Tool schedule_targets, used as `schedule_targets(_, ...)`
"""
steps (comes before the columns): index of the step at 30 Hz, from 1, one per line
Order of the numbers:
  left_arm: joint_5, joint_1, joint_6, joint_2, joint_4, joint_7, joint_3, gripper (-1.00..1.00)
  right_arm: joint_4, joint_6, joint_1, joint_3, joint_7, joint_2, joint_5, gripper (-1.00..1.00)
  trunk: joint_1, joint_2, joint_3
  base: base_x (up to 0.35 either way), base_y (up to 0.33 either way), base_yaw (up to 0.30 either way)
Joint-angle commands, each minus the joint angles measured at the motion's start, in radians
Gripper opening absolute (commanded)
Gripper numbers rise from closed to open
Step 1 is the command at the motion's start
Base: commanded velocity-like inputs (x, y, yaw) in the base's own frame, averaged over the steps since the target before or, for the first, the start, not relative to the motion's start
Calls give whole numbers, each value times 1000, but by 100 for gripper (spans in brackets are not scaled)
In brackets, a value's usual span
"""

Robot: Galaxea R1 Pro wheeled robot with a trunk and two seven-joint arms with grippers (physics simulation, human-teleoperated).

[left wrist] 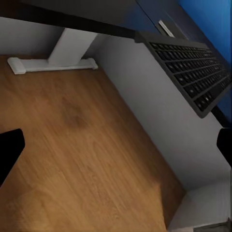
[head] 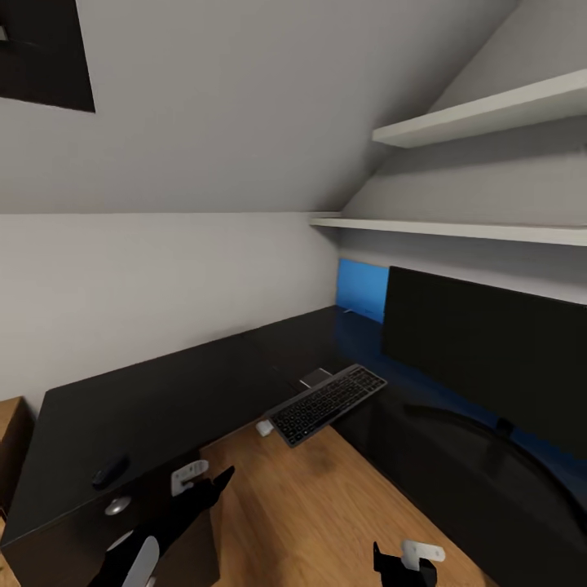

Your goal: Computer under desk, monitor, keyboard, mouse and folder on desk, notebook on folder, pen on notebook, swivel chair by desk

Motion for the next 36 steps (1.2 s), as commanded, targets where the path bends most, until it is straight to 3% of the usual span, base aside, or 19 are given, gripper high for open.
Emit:
schedule_targets(1,19,0,10,2,-1,-7,4,100,2,-4,-1,6,-1,2,-8,100,0,-1,-1,1,0,-81)
schedule_targets(13,65,0,10,5,-1,-13,9,100,2,-3,6,6,0,13,-5,100,0,-1,-1,0,0,-19)
schedule_targets(31,52,0,12,10,-7,-14,-6,100,2,-3,8,6,0,14,-5,100,0,-1,-1,0,0,0)
schedule_targets(36,53,0,52,20,-6,-14,-6,100,2,-3,8,6,0,14,-5,100,19,-36,-17,0,0,0)
